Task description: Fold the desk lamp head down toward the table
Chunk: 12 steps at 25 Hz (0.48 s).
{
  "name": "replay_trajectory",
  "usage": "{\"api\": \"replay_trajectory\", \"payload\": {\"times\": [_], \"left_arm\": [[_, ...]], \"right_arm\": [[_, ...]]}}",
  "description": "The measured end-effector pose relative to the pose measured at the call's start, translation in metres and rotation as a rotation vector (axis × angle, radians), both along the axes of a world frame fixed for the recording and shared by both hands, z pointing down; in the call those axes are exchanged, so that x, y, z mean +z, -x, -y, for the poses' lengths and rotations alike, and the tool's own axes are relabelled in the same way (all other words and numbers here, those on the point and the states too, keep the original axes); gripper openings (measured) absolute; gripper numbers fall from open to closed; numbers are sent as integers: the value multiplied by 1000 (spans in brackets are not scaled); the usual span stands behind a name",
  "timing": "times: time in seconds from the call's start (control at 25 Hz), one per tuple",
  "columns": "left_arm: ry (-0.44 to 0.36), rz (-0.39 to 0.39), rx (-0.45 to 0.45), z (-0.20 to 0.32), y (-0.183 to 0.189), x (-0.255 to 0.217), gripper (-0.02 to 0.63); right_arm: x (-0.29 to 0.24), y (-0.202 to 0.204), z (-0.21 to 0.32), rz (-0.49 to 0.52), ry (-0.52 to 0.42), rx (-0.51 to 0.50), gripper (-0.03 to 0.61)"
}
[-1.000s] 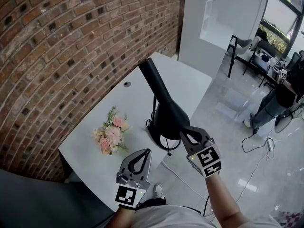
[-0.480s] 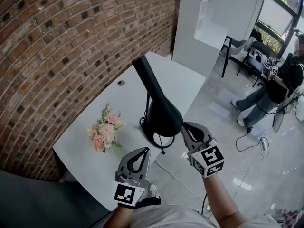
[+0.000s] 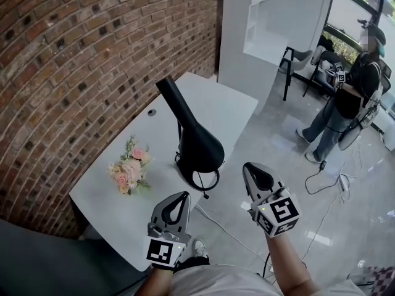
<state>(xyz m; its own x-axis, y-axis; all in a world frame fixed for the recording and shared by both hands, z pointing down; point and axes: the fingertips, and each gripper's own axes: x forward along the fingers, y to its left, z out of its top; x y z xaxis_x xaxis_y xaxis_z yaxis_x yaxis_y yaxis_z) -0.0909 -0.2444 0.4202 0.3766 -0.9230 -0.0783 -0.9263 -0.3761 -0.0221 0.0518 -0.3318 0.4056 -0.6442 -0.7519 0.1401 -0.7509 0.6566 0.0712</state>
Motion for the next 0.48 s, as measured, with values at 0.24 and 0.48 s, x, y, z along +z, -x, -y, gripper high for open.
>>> {"api": "replay_trajectory", "payload": {"times": [0.24, 0.48], "left_arm": [[-23, 12, -6, -21, -18, -12, 8], [-25, 10, -26, -40, -33, -25, 8]], "right_arm": [[-16, -27, -35, 63, -34, 7, 23], [-20, -40, -61, 76, -33, -16, 21]]}}
